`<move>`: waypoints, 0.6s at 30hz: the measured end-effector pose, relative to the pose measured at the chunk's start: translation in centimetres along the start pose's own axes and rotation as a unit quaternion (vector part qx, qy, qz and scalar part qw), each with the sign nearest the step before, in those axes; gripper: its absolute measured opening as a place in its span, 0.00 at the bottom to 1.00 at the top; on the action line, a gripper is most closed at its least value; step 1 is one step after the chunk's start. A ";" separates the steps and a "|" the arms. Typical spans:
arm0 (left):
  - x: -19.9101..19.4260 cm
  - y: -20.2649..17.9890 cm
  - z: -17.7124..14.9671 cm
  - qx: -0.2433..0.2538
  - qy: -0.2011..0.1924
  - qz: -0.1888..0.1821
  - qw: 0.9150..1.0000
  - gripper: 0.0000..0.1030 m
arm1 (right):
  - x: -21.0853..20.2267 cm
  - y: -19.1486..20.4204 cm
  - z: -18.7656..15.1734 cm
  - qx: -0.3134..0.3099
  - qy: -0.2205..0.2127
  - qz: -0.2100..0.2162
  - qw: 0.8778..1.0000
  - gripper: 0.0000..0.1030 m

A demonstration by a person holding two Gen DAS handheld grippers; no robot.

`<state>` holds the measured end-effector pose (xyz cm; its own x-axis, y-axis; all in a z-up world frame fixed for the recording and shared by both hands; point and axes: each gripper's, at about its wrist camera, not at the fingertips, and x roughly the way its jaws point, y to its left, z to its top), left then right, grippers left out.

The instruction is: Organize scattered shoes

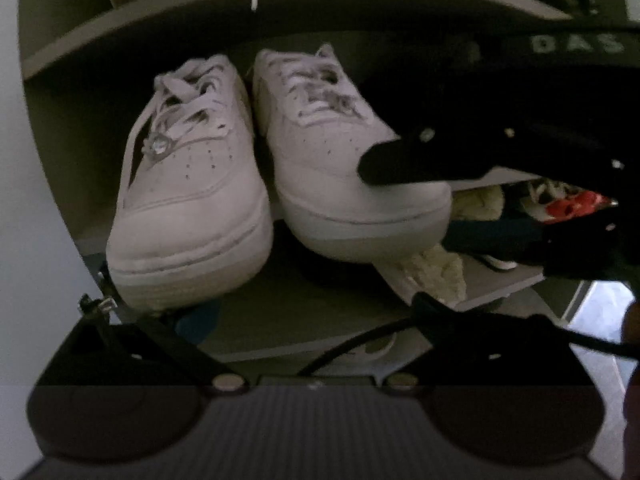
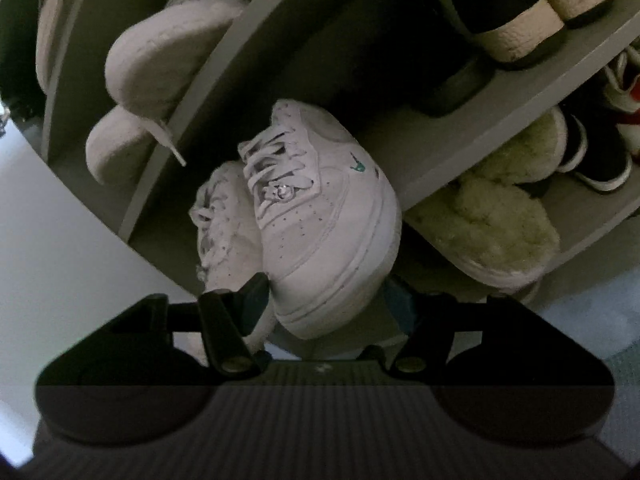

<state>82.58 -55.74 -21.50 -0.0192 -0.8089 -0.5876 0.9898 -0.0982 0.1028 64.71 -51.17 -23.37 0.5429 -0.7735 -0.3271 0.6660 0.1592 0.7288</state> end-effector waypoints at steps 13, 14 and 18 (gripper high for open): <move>-3.0 1.3 -5.6 -0.022 0.004 -0.086 0.996 1.00 | -1.3 -1.7 -1.7 -0.015 -0.054 -0.023 0.998 0.70; -3.8 1.6 -6.0 -0.026 -0.008 -0.089 0.996 1.00 | -1.5 -1.8 -2.0 -0.027 -0.059 -0.031 0.997 0.70; -6.1 2.7 -6.2 -0.040 -0.054 -0.087 0.994 1.00 | -2.4 -1.4 -2.0 -0.077 -0.072 -0.079 0.991 0.70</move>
<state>86.25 -47.51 -22.59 -0.2018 -0.8415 -0.5011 0.9782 -0.1990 -0.0599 63.51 -48.31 -24.85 0.3531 -0.8745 -0.3325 0.8134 0.1113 0.5710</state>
